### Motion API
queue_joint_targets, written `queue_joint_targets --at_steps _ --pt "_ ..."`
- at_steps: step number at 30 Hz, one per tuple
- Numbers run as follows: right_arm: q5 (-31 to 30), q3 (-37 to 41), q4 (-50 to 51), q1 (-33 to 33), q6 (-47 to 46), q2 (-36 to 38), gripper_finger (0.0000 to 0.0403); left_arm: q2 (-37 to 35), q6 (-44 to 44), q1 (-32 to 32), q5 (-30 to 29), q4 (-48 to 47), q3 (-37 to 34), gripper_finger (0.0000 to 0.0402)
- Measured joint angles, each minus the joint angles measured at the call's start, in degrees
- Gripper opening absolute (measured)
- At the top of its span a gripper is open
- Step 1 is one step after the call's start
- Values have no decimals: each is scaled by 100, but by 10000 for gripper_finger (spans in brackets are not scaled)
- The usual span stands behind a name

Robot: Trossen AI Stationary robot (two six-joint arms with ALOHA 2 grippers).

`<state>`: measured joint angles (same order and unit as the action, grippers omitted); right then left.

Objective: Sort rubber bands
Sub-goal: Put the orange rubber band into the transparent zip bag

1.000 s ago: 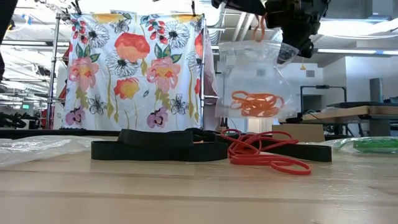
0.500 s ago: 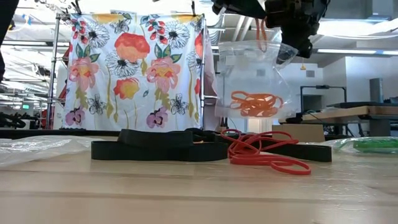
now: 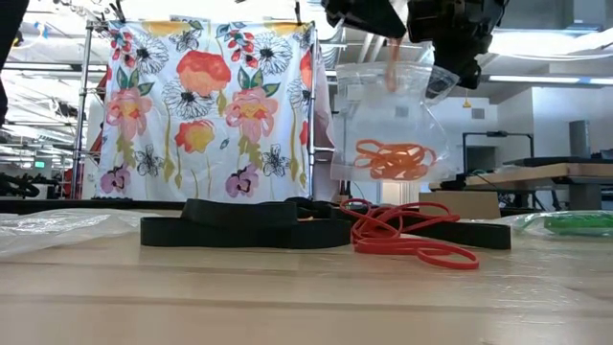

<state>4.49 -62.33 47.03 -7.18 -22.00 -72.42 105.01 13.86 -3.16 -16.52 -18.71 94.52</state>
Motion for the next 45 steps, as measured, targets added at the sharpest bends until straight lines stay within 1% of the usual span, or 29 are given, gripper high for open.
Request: queue_joint_targets --at_steps 3,6,8,10,12,15,17,20,22,24,26,27,30,32,34,36,38,42,43,45 --pt "0 0 -8 0 -1 0 0 0 -41 2 -118 12 0 127" --pt "0 0 -7 0 -2 0 0 0 -260 -15 -124 53 0 152" --pt "0 0 -7 0 0 0 0 -23 -273 -68 -130 32 0 156" --pt "0 0 -2 0 -2 0 0 -97 -285 -180 -128 -243 0 156" --pt "0 0 -8 0 -2 0 0 -212 -437 -341 -120 -780 0 152" --pt "0 0 -5 2 -2 0 0 -249 -961 -589 20 -1857 -5 146" --pt "0 0 0 2 -2 0 0 -196 -1372 -770 77 -2173 -206 144" --pt "0 0 2 2 -2 0 0 -166 -1756 -1083 107 -1862 -769 142" --pt "0 0 8 2 -2 0 0 -168 -1868 -1286 86 -1438 -1223 141" --pt "0 0 3 2 -10 0 0 -168 -1877 -1433 -178 -1102 -1676 141" --pt "0 0 -22 2 -61 0 0 -168 -1787 -1498 -558 -385 -2100 141" --pt "0 0 -45 2 -59 0 0 -168 -1680 -1505 -607 112 -2327 141" --pt "-1 0 -178 2 -57 0 0 -87 -1461 -1424 -406 1486 -3017 141" --pt "0 0 -300 0 -57 0 0 -57 -1821 -1300 -455 1953 -3318 141" --pt "0 -2 -449 -9 -43 0 0 -79 -2367 -1089 -489 2312 -3469 141" --pt "0 -1 -515 -9 -41 0 0 -99 -2723 -931 -583 2233 -3583 141" --pt "-1 -2 -656 -10 -42 0 0 -71 -2810 -870 -484 2221 -3622 141" --pt "-2 -2 -679 11 -33 2 0 26 -2991 -868 -422 2568 -3649 141" --pt "-2 -2 -680 22 -14 2 0 87 -3024 -858 -430 2543 -3675 141" --pt "0 -2 -676 39 0 2 0 302 -3113 -850 -418 2809 -3671 141"
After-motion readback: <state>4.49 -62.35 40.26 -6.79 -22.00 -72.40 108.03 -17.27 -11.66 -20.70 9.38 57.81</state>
